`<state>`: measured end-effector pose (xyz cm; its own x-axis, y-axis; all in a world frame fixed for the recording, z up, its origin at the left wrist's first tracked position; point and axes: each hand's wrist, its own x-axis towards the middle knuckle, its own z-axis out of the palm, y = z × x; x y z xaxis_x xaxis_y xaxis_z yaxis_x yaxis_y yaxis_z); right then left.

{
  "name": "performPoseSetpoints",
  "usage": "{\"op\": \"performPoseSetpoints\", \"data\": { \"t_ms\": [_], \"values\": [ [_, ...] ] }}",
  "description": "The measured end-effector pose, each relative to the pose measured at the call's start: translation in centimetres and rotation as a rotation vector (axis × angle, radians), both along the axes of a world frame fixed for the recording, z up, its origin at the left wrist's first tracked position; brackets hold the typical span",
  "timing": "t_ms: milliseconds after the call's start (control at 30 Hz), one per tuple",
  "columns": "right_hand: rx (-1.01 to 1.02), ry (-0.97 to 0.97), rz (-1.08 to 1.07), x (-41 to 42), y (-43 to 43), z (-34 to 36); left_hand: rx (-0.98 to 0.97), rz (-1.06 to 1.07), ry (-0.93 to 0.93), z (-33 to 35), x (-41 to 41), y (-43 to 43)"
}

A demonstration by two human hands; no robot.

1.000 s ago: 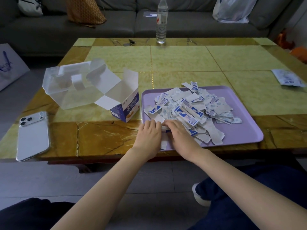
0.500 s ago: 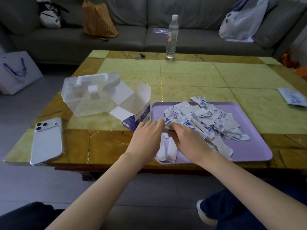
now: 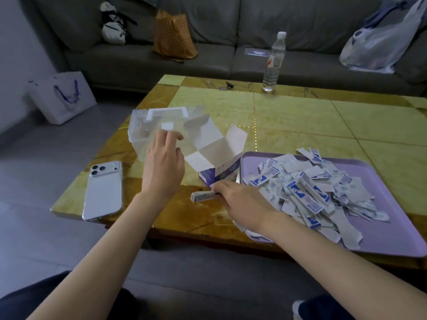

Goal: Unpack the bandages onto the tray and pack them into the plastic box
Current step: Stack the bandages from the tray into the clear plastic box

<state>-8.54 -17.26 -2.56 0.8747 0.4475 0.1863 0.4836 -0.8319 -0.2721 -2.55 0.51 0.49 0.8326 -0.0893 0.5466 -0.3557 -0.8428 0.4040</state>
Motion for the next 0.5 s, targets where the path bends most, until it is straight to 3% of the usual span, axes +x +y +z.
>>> {"op": "performPoseSetpoints", "data": {
  "t_ms": [233, 433, 500],
  "values": [
    [-0.129, 0.013, -0.138, 4.2, 1.6, -0.9, 0.26, 0.136, 0.163, 1.1, 4.9, 2.5],
    [-0.006, 0.138, -0.312, 7.7, 1.1, -0.1, 0.448, 0.16, 0.364, 0.2, 6.8, 3.2],
    [0.062, 0.171, -0.365, 8.5, 1.2, 0.4, 0.477, 0.156, 0.346, 0.1, 6.6, 3.2]
  ]
}}
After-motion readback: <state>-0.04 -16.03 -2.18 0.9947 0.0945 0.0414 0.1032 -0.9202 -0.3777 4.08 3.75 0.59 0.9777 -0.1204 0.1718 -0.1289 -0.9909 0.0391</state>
